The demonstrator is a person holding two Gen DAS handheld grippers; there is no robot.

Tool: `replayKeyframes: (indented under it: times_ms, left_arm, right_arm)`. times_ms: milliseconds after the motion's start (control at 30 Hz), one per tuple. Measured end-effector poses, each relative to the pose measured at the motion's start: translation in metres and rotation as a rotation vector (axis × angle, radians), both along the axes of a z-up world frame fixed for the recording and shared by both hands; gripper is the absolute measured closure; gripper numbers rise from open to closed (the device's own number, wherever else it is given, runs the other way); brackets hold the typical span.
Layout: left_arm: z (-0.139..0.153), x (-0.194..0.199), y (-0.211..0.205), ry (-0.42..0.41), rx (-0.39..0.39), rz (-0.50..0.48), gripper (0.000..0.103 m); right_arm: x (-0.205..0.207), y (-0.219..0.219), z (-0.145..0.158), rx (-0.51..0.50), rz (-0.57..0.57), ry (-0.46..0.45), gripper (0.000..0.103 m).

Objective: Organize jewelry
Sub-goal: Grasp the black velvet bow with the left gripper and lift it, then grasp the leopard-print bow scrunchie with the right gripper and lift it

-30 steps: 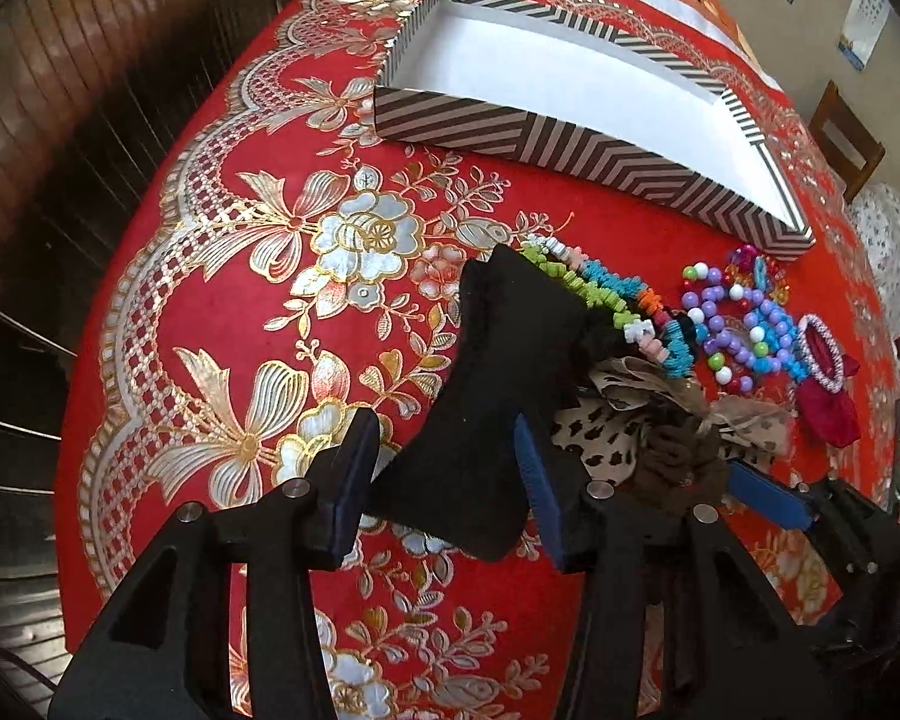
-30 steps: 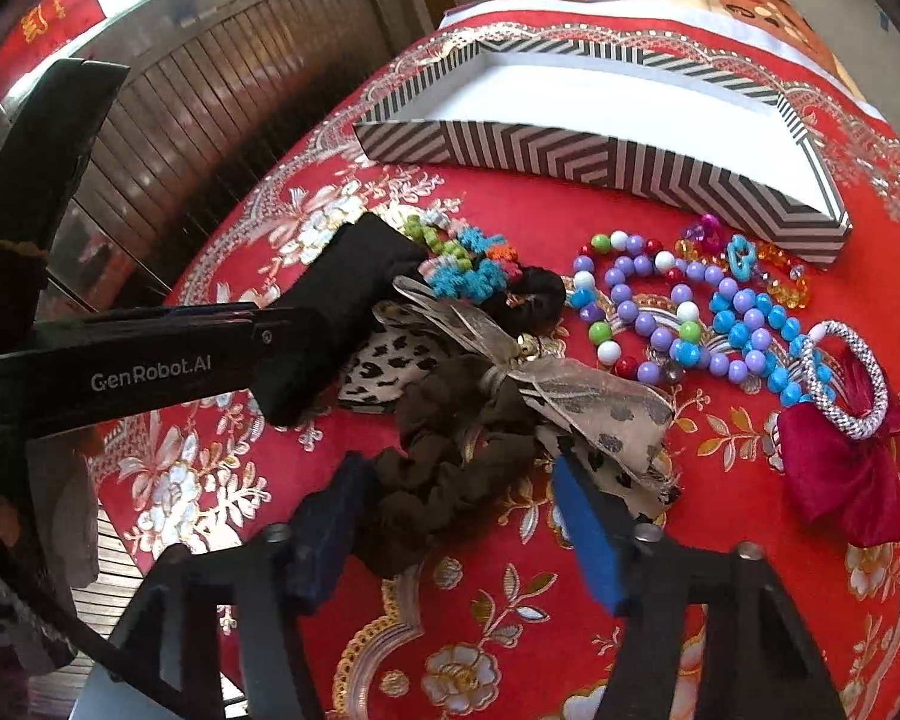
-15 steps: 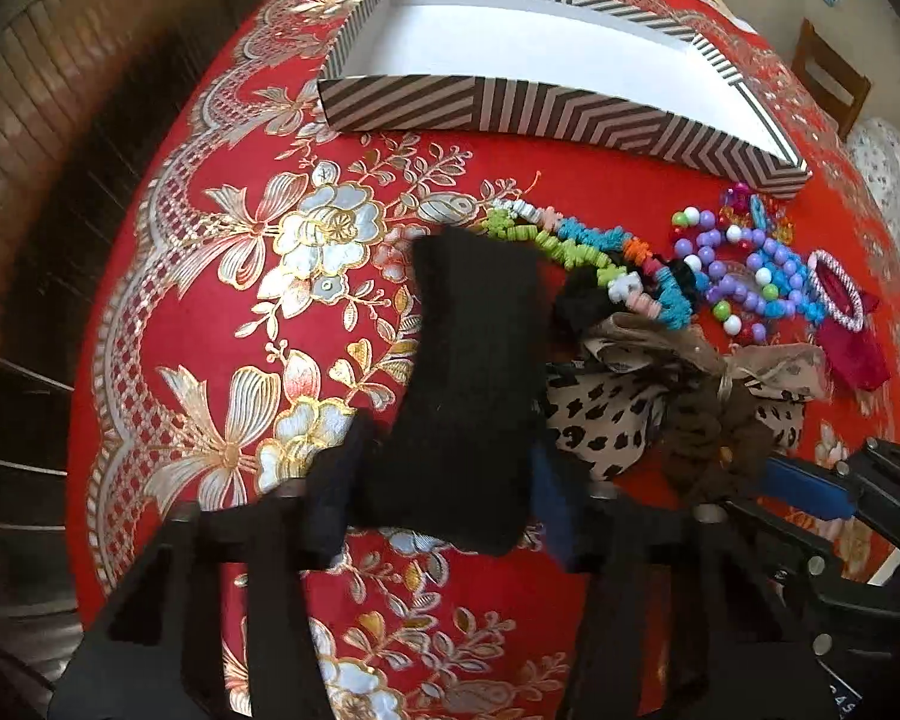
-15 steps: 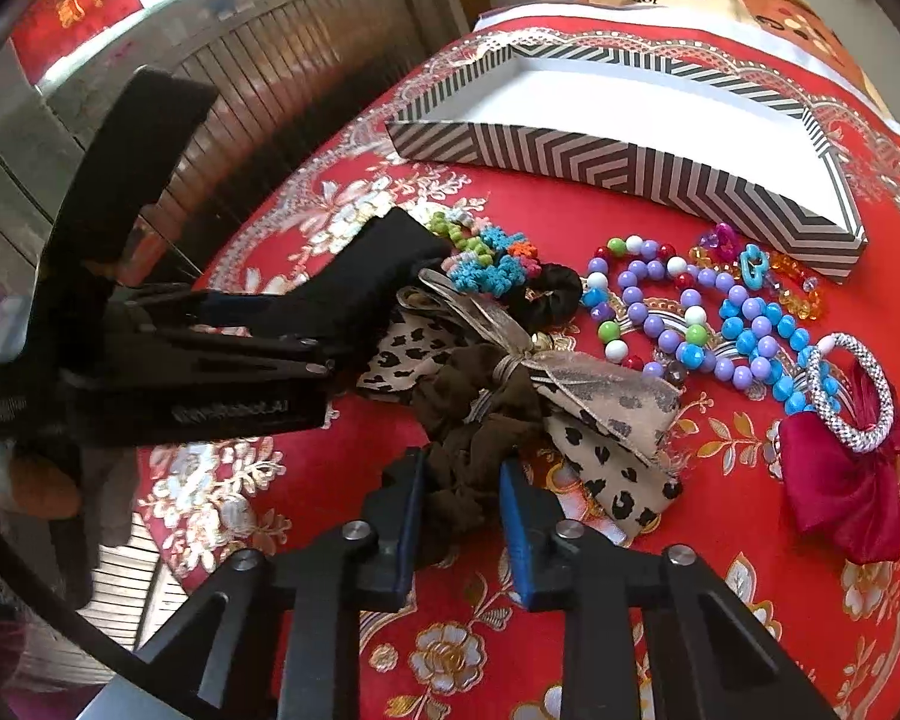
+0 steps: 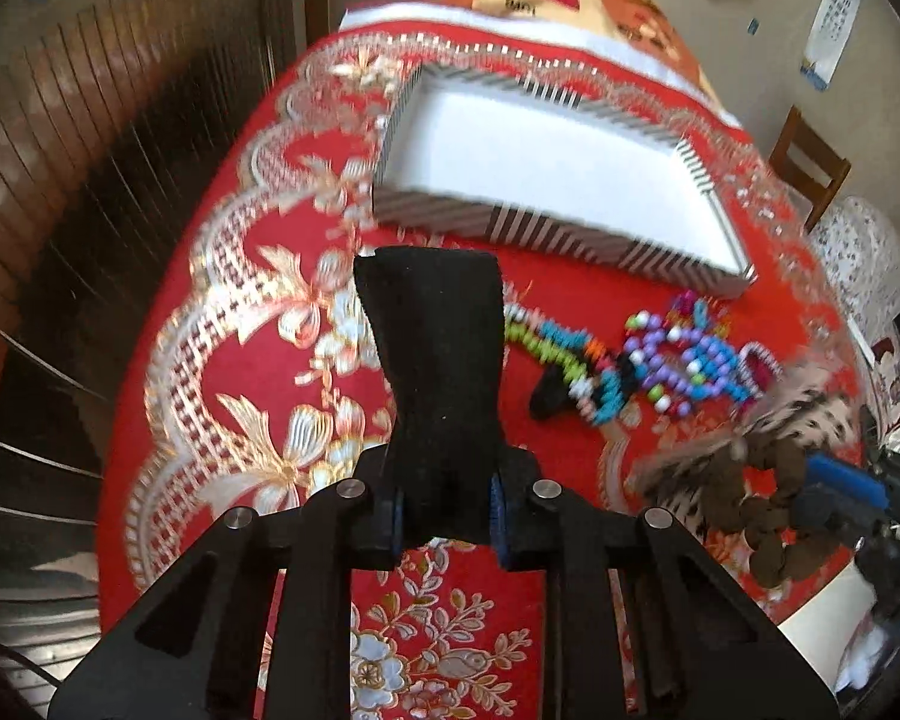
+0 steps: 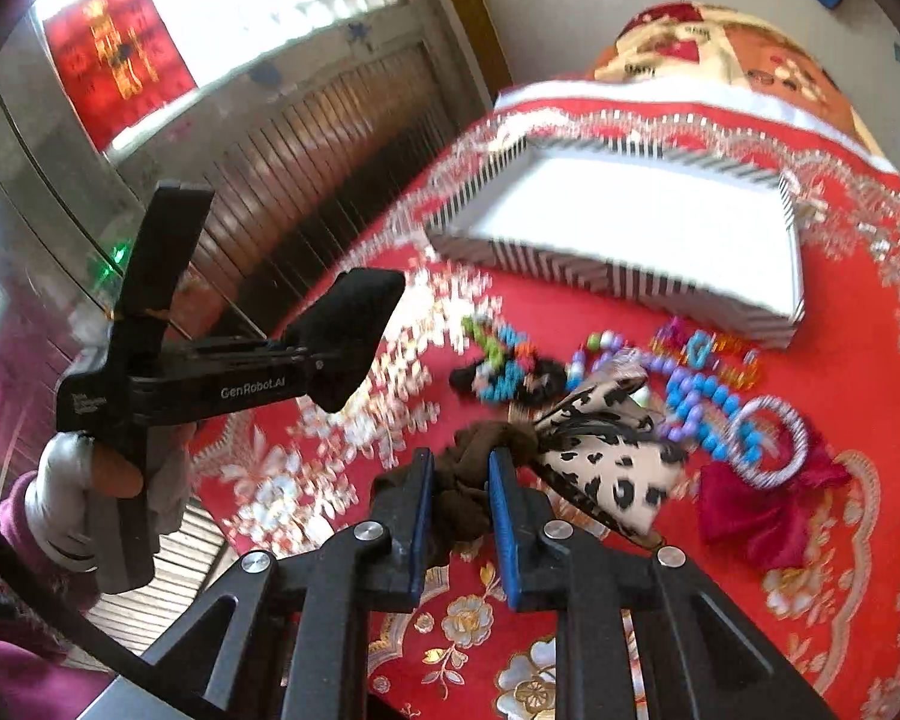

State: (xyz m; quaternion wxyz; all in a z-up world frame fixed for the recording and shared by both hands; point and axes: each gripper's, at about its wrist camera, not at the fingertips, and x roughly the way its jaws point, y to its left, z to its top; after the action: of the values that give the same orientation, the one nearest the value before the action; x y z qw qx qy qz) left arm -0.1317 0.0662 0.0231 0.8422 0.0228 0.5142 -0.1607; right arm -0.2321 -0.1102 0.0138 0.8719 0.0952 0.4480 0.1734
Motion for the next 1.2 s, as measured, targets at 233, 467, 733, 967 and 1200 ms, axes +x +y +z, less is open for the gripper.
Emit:
replayKeyframes:
  times_ms: [233, 467, 733, 967, 1200]
  left_arm:
    - [0.016, 0.014, -0.015, -0.046, -0.019, -0.003, 0.084]
    - [0.007, 0.019, -0.014, -0.014, -0.024, 0.009, 0.084]
    - [-0.007, 0.021, -0.017, 0.028, -0.008, 0.013, 0.084]
    - [0.000, 0.023, -0.016, 0.013, -0.019, 0.017, 0.084]
    - [0.013, 0.030, -0.019, -0.013, -0.048, 0.020, 0.083]
  right_arm:
    - [0.016, -0.021, 0.033, -0.045, -0.032, -0.064, 0.094]
    - [0.023, -0.027, 0.006, -0.081, 0.068, 0.055, 0.058]
    - [0.020, -0.015, -0.071, -0.246, 0.161, 0.176, 0.055]
    - [0.025, -0.032, -0.072, -0.159, 0.125, 0.170, 0.103]
    - [0.027, -0.041, -0.029, -0.129, 0.117, 0.094, 0.103]
